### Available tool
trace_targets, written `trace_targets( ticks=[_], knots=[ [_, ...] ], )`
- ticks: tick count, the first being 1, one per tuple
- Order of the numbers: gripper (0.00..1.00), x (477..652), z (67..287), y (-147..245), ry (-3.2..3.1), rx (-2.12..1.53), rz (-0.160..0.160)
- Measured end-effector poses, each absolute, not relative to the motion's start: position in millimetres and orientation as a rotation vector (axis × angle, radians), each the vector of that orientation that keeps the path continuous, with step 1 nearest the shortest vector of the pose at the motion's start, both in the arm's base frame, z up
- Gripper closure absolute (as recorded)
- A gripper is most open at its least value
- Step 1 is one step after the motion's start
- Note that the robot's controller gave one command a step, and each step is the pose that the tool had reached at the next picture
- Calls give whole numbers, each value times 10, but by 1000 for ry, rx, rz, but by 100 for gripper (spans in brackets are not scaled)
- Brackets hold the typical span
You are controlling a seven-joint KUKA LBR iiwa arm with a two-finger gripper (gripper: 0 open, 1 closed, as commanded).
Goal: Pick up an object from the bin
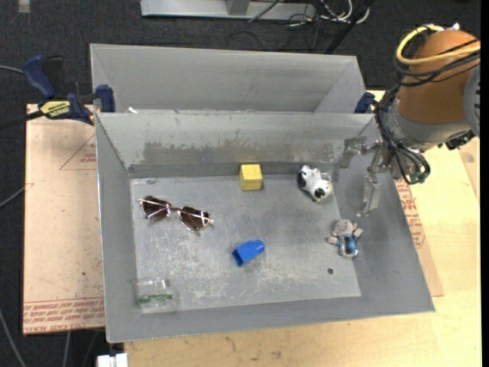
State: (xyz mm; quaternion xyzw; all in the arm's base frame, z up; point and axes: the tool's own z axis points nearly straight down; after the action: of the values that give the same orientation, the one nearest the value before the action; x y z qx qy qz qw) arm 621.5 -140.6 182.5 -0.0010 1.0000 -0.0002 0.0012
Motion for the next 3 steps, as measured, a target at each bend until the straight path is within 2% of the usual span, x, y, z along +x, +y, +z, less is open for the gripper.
trace_targets(
  ticks=[1,2,3],
  knots=[
    [0,6116,1351,-1464,3129,-216,0],
    [0,6018,1271,-1491,3118,-384,2],
    [0,5913,1327,-1547,3112,-418,1]
  ],
)
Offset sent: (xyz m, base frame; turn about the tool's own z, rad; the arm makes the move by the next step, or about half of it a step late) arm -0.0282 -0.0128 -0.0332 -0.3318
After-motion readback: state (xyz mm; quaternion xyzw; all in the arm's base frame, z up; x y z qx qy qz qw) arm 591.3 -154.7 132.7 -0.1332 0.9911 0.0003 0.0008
